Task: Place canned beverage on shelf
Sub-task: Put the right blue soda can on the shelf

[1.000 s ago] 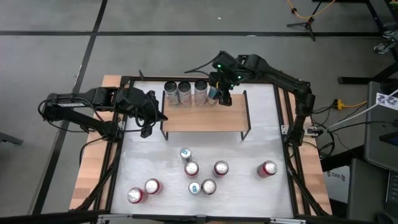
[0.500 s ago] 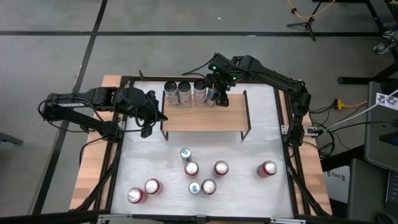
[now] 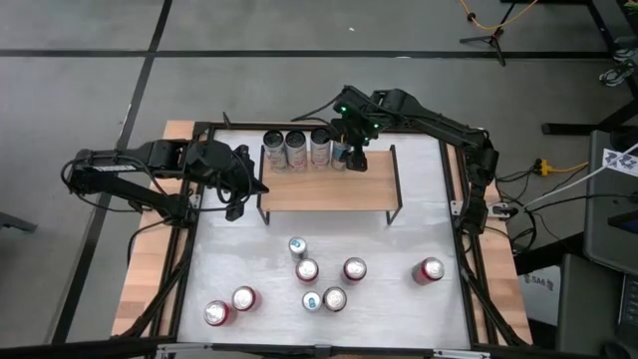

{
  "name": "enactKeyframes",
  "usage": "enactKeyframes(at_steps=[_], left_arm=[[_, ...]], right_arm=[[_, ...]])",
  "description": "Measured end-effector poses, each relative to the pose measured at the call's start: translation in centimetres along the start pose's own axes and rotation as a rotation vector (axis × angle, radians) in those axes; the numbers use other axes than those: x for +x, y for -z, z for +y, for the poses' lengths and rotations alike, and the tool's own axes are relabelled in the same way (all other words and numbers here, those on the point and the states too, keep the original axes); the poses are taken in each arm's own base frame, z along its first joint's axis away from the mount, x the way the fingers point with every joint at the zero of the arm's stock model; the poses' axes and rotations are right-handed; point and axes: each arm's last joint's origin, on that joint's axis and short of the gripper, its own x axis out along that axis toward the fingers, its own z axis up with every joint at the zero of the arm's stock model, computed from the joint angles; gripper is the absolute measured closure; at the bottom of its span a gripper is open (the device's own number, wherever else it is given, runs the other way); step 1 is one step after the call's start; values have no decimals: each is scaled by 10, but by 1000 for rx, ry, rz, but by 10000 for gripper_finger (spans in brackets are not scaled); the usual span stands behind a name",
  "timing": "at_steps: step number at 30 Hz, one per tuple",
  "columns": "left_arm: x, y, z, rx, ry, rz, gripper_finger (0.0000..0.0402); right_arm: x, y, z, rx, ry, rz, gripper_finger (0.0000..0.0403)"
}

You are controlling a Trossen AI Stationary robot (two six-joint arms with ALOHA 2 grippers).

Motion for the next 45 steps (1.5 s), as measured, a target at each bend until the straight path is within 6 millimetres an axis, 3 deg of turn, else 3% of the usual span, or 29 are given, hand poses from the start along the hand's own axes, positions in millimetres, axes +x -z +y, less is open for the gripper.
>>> enactKeyframes(at_steps=[13, 22, 34, 39, 45], left_arm=[[0, -1, 0, -1, 1, -15, 401], [0, -2, 0, -4, 3, -16, 401], [4, -13, -7, -55, 165, -99, 401], [14, -14, -10, -47, 183, -75, 401], [25, -14, -11, -48, 179, -44, 401]], right_arm=[[-6, 4, 3, 9, -17, 43, 100], [-45, 3, 10, 13, -22, 56, 100], [-88, 3, 21, 75, -8, -15, 100], [-91, 2, 30, 45, -16, -26, 100], [-83, -1, 26, -8, 6, -3, 100]])
